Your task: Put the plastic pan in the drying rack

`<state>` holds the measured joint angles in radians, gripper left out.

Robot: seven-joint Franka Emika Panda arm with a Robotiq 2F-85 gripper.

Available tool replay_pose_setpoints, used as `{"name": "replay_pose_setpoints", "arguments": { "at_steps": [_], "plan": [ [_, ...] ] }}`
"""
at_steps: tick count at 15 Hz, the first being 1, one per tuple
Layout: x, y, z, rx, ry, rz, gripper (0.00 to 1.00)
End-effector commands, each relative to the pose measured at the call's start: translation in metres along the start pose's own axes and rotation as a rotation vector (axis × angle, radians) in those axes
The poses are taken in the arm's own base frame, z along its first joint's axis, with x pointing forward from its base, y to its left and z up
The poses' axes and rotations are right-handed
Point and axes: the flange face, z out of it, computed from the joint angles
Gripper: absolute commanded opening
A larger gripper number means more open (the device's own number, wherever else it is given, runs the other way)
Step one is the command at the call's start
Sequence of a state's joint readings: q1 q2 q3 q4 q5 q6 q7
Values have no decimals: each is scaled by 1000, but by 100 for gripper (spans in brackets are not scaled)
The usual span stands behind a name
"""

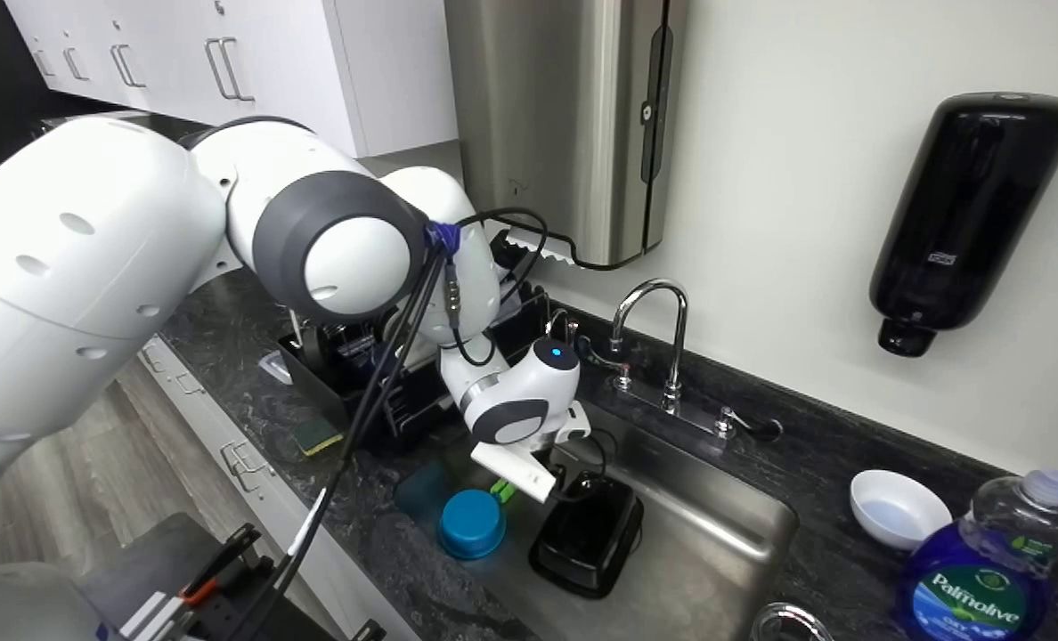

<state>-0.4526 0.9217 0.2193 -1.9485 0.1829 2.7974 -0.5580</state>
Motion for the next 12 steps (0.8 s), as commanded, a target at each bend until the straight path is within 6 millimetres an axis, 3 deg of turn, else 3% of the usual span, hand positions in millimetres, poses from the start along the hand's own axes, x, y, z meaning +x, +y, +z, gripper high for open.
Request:
{"name": "replay_pose_setpoints", "arguments": {
  "at_steps": [1, 12],
  "plan": [
    [0, 1, 1, 0, -2, 1, 100],
    [4, 4, 7, 2, -12, -5, 100]
  ]
}}
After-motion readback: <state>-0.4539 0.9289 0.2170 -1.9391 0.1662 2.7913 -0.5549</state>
